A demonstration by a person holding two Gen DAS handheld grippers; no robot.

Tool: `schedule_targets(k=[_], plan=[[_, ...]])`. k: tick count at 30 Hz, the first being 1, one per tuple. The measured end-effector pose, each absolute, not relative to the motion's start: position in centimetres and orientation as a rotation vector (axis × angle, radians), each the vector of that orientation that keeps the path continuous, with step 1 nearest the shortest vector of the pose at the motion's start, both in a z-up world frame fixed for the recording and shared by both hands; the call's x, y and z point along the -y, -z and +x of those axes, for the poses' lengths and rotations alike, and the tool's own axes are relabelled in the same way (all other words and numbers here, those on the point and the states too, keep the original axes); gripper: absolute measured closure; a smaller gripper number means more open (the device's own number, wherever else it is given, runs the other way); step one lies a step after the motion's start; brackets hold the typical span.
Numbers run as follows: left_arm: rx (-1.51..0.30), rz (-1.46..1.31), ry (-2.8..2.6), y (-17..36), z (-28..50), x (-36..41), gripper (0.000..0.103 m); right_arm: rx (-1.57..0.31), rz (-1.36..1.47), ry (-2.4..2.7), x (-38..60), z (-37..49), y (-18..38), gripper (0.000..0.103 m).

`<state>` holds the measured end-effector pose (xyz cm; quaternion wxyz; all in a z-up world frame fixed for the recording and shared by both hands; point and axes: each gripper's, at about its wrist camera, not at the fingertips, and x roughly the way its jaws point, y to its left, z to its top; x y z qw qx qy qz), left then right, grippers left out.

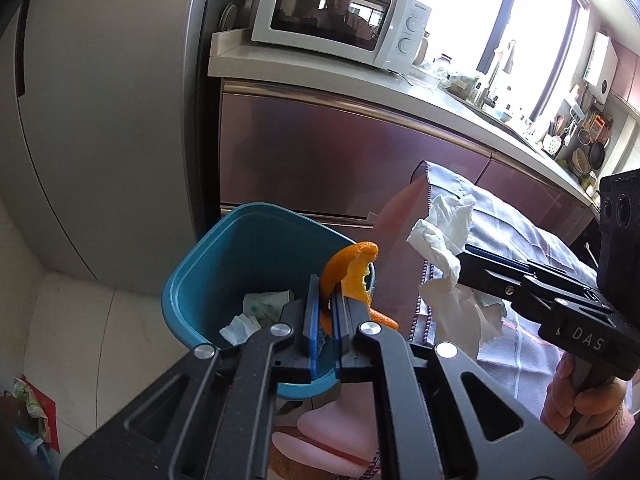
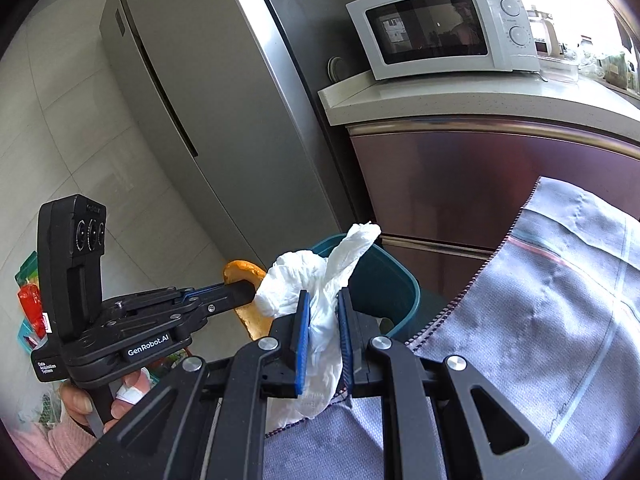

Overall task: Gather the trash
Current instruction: 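Open the left gripper to drop the peel while the right drops the tissue into the bin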

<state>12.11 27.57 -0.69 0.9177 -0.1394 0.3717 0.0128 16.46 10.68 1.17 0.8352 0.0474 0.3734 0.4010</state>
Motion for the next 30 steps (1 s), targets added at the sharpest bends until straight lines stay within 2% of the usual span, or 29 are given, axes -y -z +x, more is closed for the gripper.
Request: schedule_targets(k=[30], plan=[[-0.848, -0.293, -0.110, 5.3, 15.2, -29.4, 0.097, -0.917, -0.001, -0.800, -16.9, 21.1, 2.5, 0.090]])
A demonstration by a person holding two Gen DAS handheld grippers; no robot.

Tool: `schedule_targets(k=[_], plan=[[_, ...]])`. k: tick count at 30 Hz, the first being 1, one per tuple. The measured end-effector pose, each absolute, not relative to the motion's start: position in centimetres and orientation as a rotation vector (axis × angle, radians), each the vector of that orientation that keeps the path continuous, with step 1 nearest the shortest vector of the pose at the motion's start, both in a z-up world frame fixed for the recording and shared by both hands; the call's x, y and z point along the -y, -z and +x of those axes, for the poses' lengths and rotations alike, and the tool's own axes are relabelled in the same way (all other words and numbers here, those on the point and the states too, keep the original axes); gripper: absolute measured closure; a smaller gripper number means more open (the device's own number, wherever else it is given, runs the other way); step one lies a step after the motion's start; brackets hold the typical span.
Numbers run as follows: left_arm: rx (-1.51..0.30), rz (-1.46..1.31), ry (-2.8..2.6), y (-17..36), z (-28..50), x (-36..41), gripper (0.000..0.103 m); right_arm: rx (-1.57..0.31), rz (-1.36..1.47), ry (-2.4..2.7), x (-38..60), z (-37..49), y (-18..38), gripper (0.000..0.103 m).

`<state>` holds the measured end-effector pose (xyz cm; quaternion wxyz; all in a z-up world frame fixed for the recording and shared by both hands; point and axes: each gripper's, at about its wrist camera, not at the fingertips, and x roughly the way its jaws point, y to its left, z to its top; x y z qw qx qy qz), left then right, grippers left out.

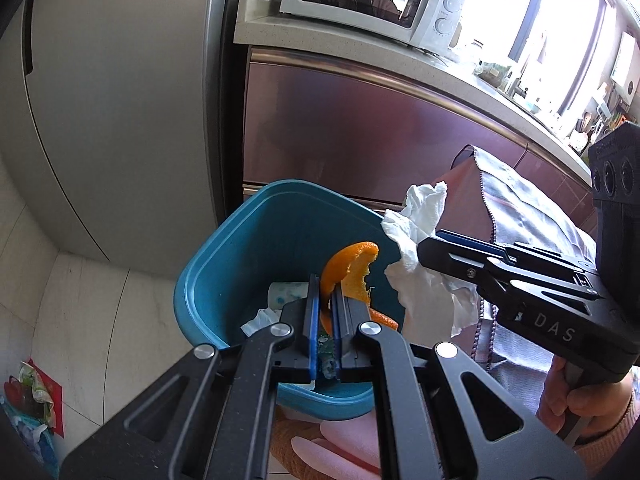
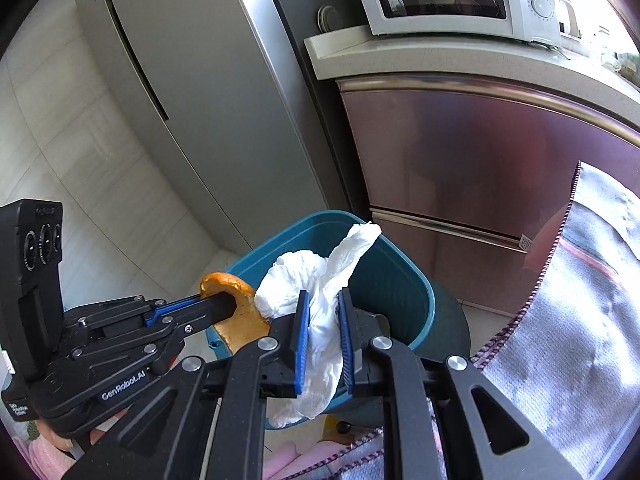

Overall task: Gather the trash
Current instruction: 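Open the left gripper to drop the peel while the right drops the tissue into the bin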

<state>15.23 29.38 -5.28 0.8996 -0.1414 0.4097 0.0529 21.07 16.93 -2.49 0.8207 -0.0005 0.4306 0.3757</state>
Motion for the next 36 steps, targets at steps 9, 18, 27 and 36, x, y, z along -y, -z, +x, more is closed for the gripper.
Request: schedule_targets(k=[9, 18, 27, 36], plan=[[-0.887, -0.285, -0.115, 7.1, 16.1, -29.2, 0.095, -0.982, -0.043, -0.779, -18.6, 22.2, 4.0, 0.087], [-0.945, -0.332, -0.077, 9.6, 17.5, -29.5, 0.090, -1.024, -0.049, -0.758, -19.3, 23.0, 4.9, 0.079], [-0.962, -0.362, -0.074, 11.0, 17.8, -29.7, 0.083, -1.046, -0.062, -0.741, -18.7, 22.8, 5.4, 0.073], [-0.923, -0.355, -0.065, 9.8, 17.0, -29.3, 0.077, -1.020, -0.018, -0.752, -16.4, 21.5, 4.9, 0.073]])
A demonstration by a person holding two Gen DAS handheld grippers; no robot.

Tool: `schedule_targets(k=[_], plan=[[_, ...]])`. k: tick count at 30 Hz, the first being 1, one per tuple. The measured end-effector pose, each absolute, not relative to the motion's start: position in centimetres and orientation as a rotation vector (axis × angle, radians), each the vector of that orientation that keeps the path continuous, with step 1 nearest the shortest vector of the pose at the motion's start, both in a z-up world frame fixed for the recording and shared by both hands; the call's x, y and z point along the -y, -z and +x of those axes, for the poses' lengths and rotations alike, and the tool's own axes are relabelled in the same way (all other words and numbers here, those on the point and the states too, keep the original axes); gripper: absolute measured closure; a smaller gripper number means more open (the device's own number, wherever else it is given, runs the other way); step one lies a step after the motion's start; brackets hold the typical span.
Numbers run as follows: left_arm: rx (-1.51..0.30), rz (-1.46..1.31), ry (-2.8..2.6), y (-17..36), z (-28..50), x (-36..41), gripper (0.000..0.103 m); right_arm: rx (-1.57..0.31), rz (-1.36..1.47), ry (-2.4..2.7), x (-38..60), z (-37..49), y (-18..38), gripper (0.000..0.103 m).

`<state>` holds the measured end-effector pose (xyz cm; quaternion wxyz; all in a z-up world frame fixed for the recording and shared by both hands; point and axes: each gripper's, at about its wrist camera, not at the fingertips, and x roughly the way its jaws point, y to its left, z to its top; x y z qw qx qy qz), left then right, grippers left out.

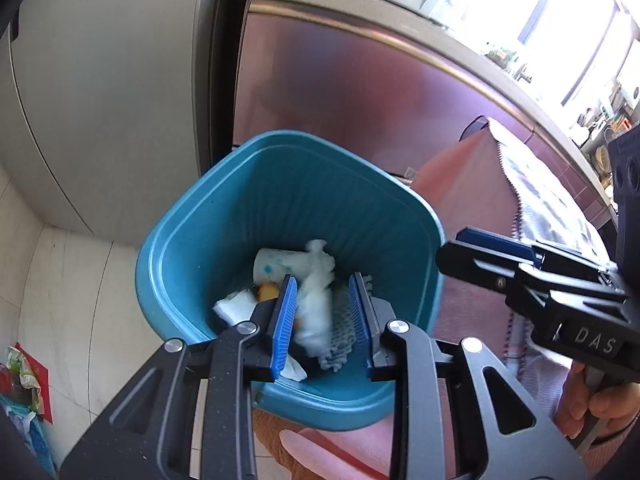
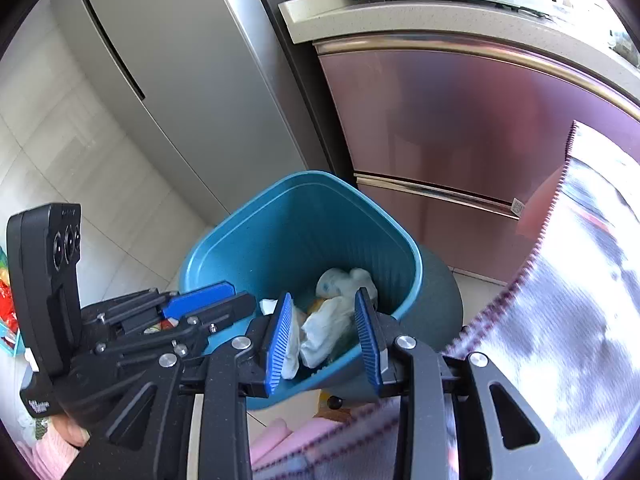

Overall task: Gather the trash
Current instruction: 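Open the left gripper to drop the peel while the right drops the tissue into the bin, then move both open grippers back over the table to the foam net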

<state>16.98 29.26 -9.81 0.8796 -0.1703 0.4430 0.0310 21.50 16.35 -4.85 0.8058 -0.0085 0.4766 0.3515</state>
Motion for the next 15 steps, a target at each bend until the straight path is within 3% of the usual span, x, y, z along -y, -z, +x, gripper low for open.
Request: schedule_targets(k=[15], plan=[[-0.718, -0.305, 0.132, 2.6, 12.2, -23.5, 0.062, -0.827, 0.056, -0.782, -8.0, 14.3, -0.7, 0.068]])
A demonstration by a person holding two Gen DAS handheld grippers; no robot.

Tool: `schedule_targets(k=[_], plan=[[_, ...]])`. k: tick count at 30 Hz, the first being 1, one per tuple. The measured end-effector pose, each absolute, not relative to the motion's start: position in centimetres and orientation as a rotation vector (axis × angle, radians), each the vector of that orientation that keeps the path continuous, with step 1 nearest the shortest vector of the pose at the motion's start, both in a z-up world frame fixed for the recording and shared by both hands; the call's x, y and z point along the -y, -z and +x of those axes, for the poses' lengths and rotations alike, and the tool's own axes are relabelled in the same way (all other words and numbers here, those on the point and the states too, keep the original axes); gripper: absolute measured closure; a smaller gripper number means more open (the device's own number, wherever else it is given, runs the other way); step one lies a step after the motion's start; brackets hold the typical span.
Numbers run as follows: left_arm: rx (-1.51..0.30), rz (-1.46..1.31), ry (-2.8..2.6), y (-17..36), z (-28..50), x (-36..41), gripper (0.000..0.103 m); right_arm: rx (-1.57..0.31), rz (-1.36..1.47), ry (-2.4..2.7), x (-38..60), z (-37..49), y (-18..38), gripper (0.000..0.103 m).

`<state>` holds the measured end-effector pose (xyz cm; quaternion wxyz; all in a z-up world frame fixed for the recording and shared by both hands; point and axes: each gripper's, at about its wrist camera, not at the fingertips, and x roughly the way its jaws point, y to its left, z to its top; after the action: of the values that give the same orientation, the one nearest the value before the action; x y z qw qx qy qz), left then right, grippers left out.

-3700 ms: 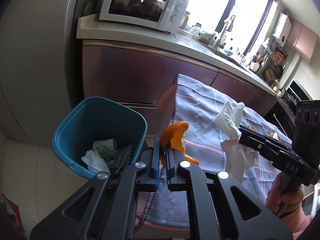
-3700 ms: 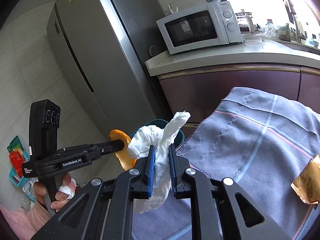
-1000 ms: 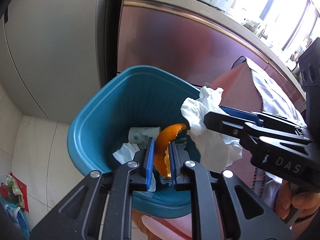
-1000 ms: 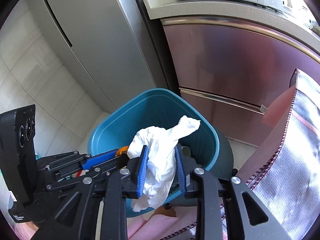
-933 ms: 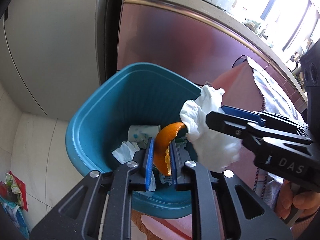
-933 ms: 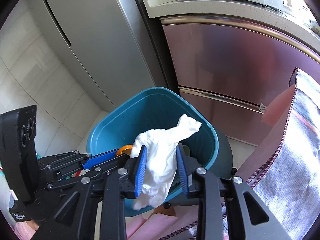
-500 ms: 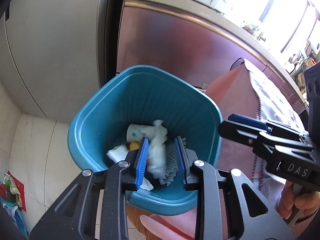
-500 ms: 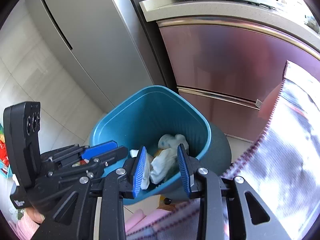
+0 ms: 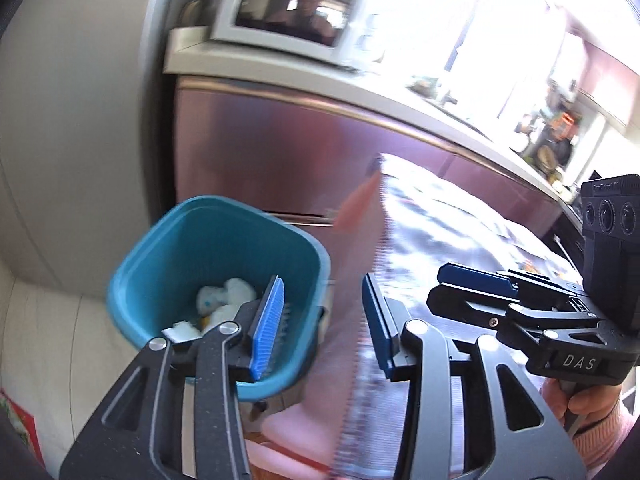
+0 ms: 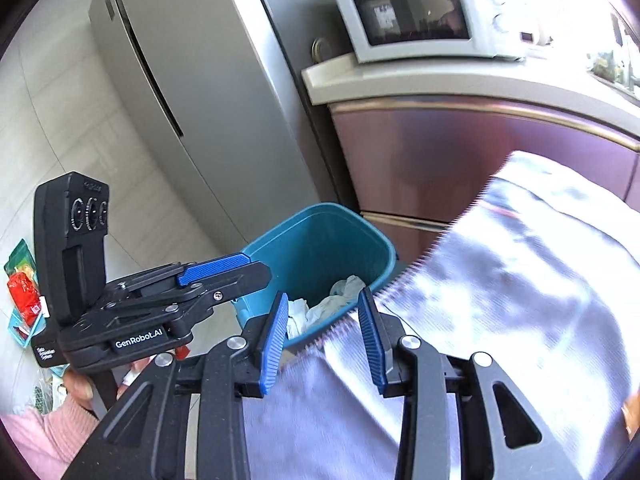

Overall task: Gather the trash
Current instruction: 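Move both open grippers back over the table to the foam net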

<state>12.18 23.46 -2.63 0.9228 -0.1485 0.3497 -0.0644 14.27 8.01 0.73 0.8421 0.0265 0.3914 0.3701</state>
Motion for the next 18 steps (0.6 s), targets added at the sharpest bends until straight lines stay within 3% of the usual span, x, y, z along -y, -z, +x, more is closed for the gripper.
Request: schedule_targets(k=[18], plan=[[-0.775, -0.158, 0.530, 1.5, 12.0, -4.8, 0.060, -0.746, 0.227, -0.332, 15.0, 6.3, -0.9, 0.067]])
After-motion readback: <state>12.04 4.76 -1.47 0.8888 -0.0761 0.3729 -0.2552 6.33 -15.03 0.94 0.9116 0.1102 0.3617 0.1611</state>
